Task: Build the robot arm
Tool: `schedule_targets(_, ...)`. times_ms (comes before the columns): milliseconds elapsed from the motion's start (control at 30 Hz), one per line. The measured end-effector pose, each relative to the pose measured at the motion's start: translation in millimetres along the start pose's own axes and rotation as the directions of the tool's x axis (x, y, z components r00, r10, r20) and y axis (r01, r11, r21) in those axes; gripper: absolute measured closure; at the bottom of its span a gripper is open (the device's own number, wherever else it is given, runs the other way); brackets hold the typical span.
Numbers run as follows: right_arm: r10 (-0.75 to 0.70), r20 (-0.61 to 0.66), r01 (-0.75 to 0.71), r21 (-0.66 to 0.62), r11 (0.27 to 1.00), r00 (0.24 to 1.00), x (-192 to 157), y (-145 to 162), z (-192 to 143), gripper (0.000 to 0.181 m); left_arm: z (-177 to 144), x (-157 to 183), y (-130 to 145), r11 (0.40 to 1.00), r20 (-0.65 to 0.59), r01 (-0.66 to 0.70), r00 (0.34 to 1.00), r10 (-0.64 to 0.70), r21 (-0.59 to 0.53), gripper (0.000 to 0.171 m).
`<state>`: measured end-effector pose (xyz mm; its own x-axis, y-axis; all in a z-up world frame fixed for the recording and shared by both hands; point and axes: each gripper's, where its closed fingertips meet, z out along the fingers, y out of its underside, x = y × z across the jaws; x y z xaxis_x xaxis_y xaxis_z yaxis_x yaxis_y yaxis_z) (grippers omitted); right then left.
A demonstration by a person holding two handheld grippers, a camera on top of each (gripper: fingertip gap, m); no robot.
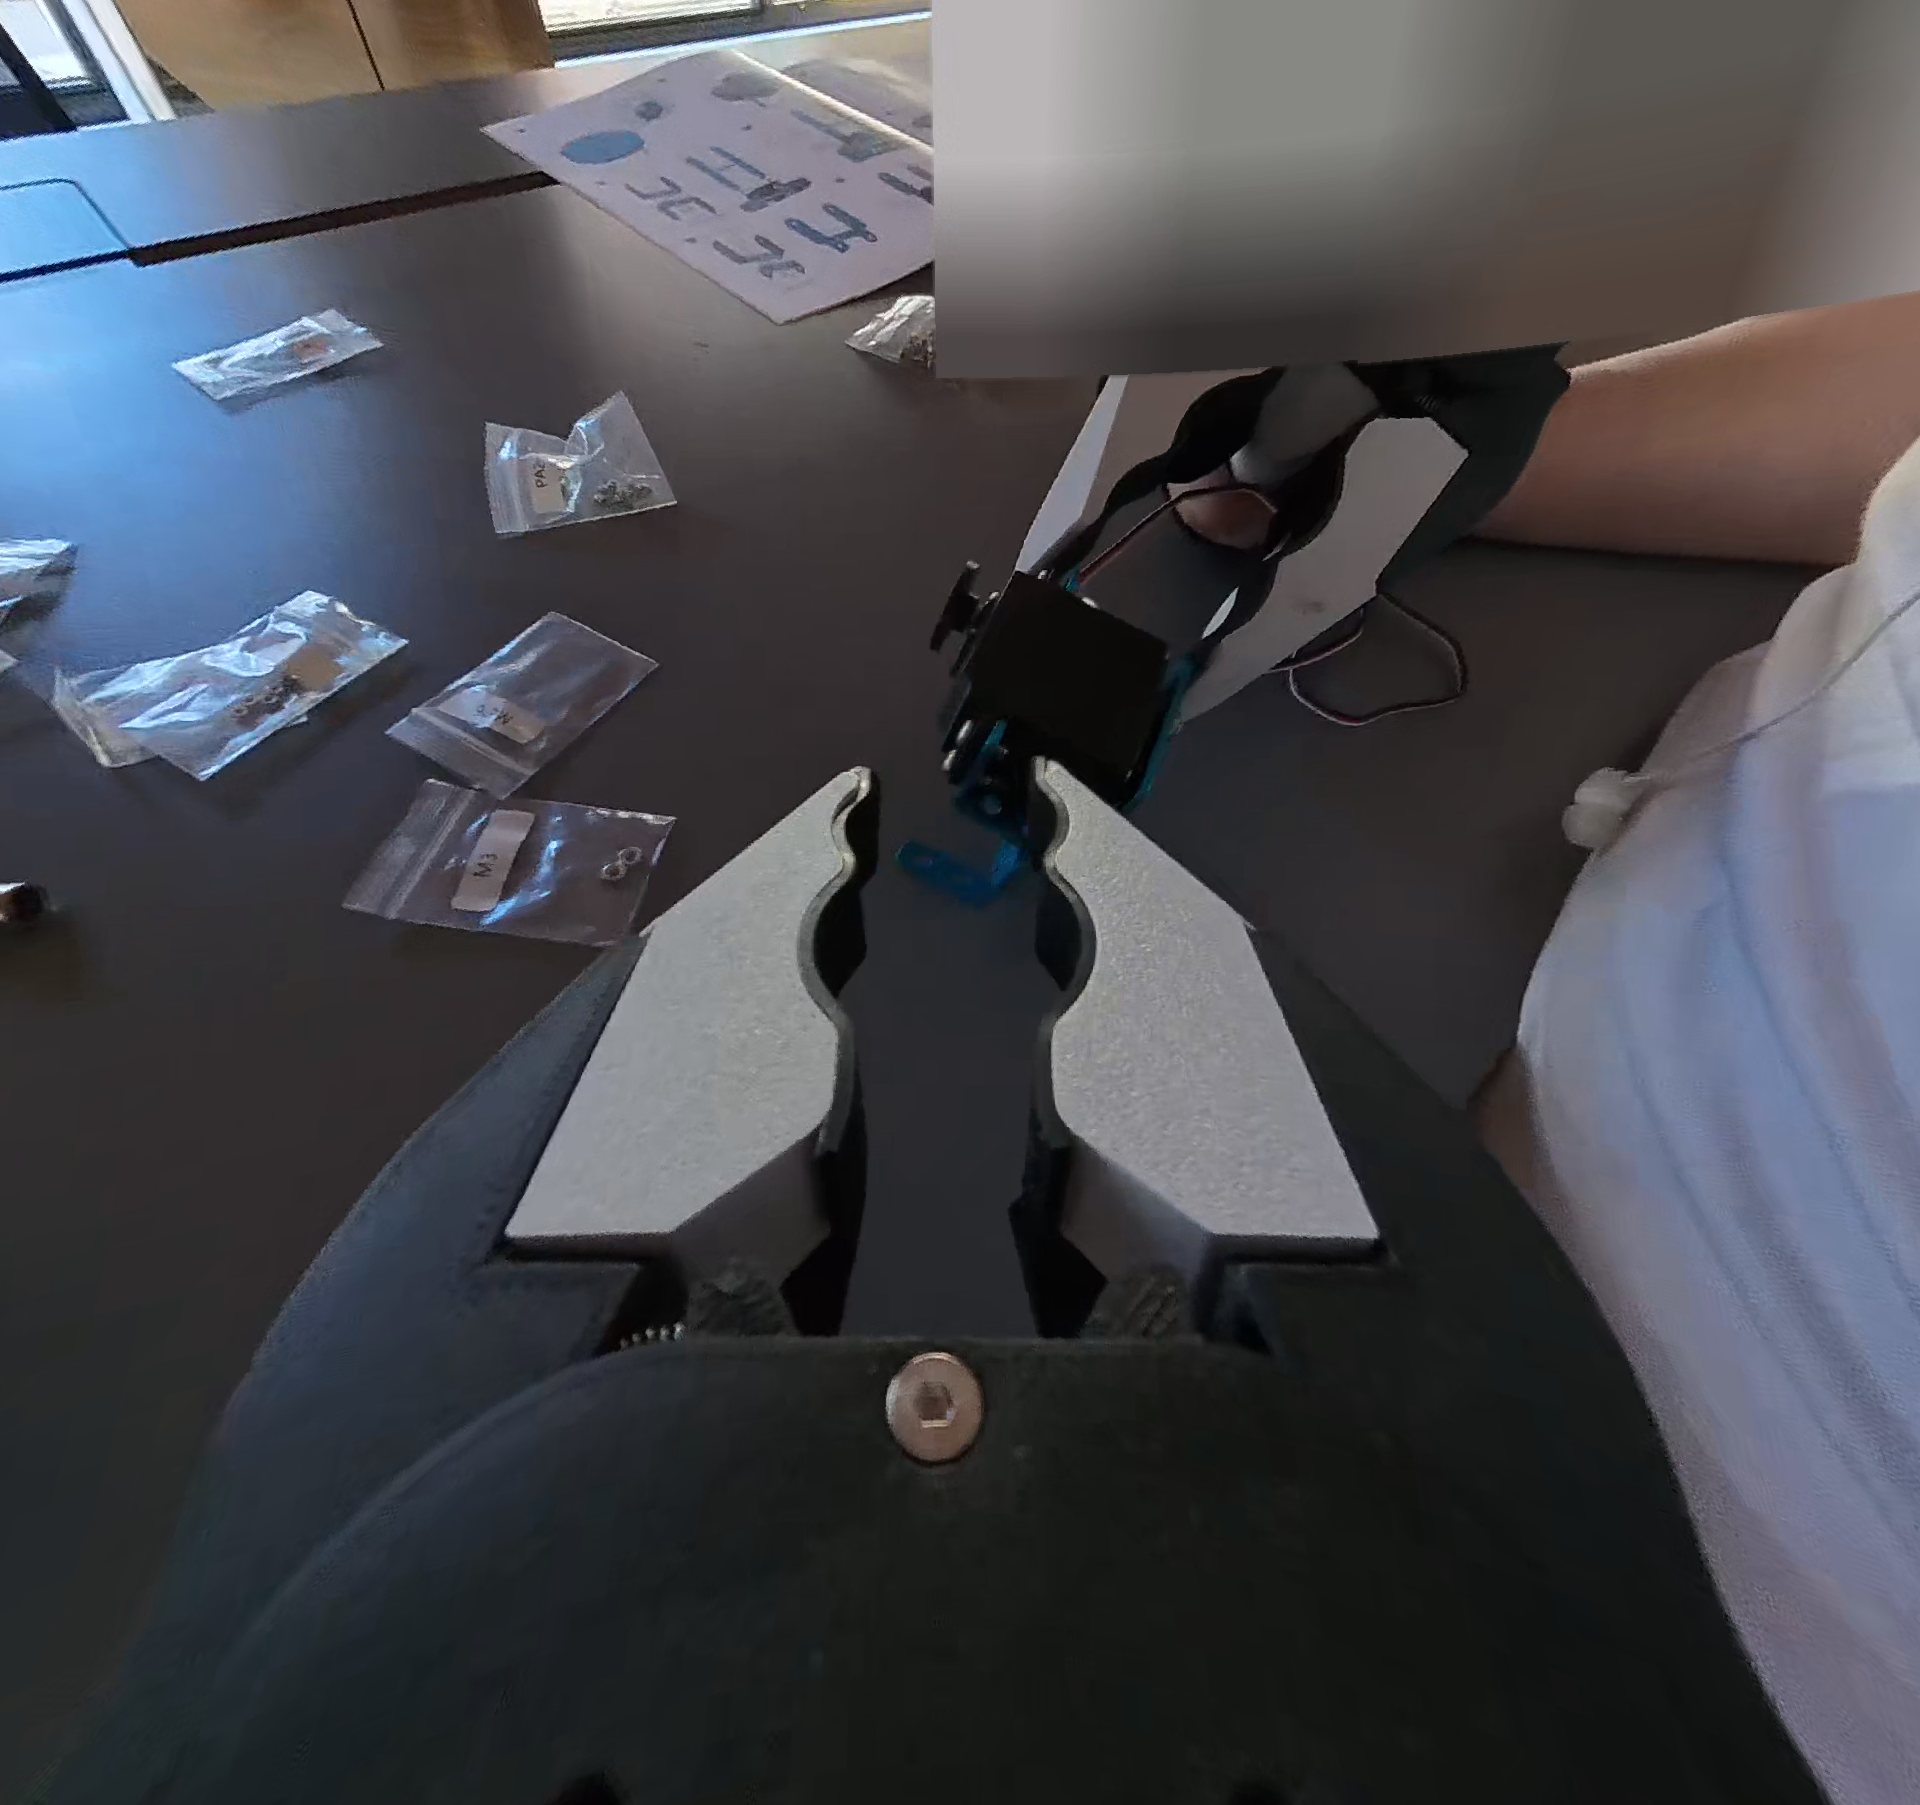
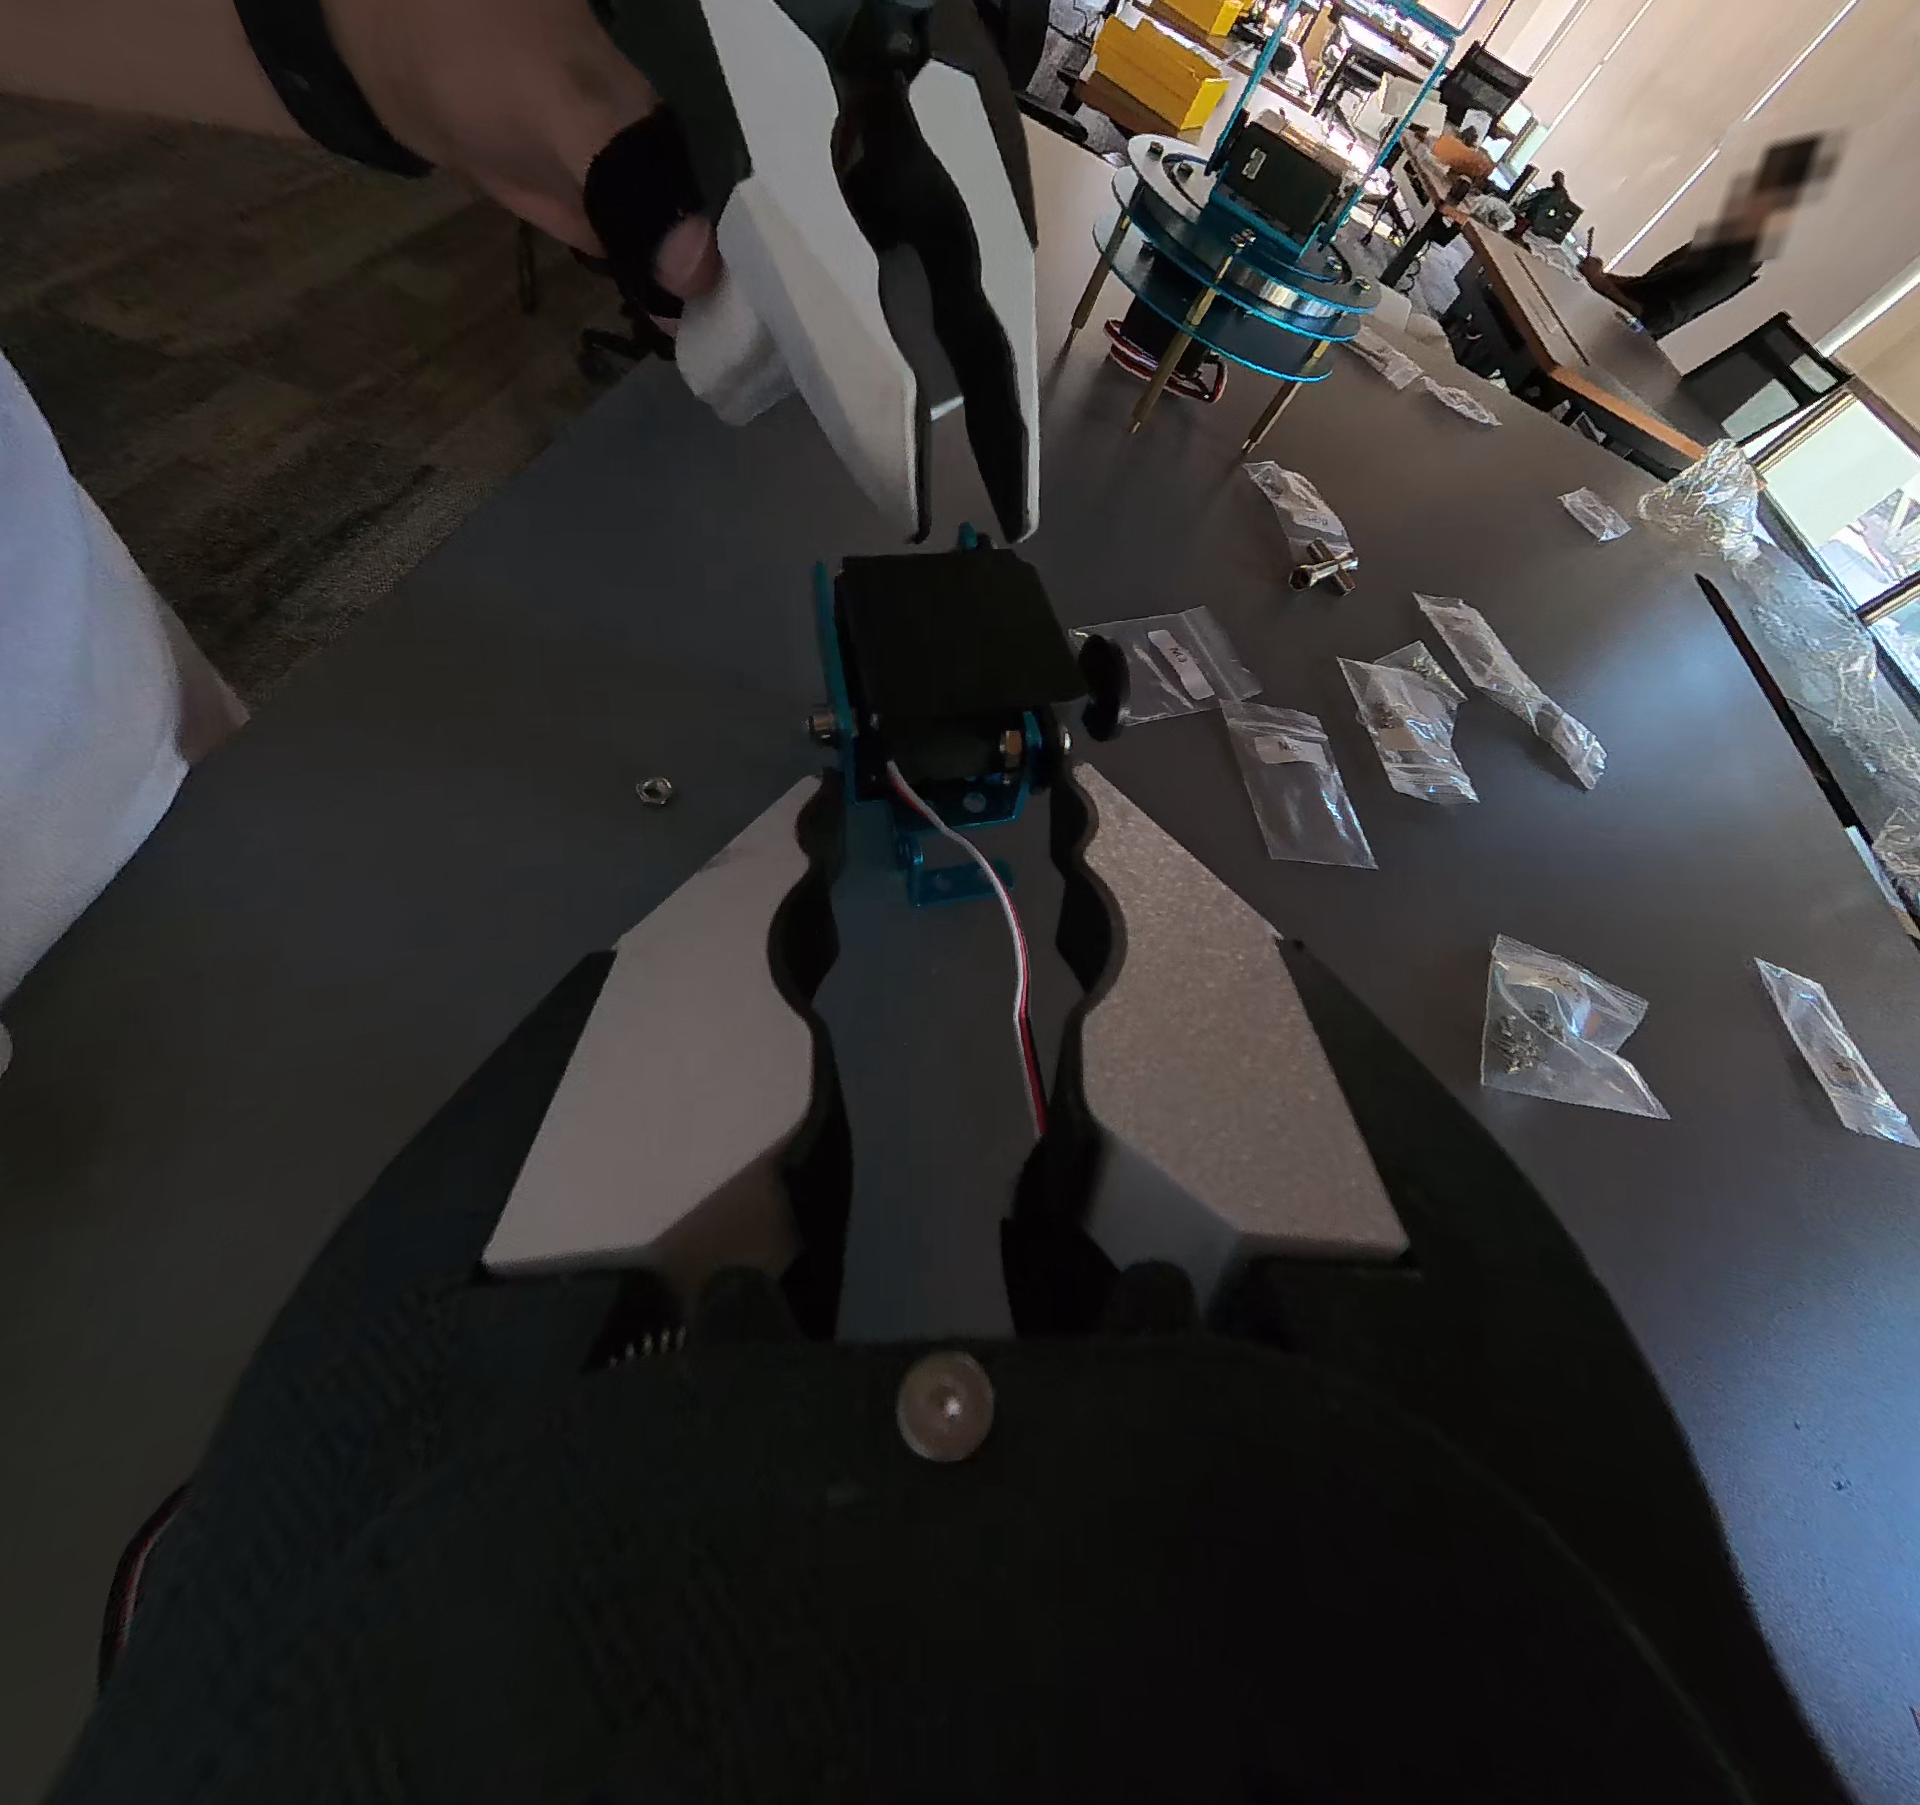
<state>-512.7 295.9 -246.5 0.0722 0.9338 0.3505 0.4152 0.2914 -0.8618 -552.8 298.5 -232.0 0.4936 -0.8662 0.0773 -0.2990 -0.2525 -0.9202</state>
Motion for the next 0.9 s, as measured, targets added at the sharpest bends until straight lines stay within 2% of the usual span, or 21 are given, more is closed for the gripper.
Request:
schedule_targets(133,-0.006,-0.008,0.006,-0.001,1.000,1.000,0,0,0,0.141,3,10,0,1.000,-0.025,0.005,1.000,-0.005,0.010,0.140)
schedule_targets(233,-0.002,-0.009,0.002,-0.002,1.000,1.000,1,0,0,0.141,0,16,-2,0.999,-0.002,-0.031,1.000,0.031,0.034,0.133)
schedule_targets(300,0.002,-0.008,-0.002,-0.002,1.000,1.000,1,0,0,0.141,2,20,1,0.998,0.003,-0.060,0.998,0.060,0.012,0.130)
schedule_targets(533,0.013,-0.003,-0.013,-0.002,1.000,1.000,2,0,0,0.141,10,21,0,0.998,0.049,-0.059,0.997,0.058,0.023,0.118)
schedule_targets(700,0.006,-0.009,-0.006,-0.001,1.000,1.000,2,0,0,0.141,11,17,-1,0.993,0.128,-0.112,0.986,0.107,0.031,0.130)
schedule_targets(900,0.021,-0.010,-0.021,-0.002,1.000,1.000,3,1,0,0.141,11,16,-2,0.993,0.179,-0.112,0.979,0.102,0.046,0.130)
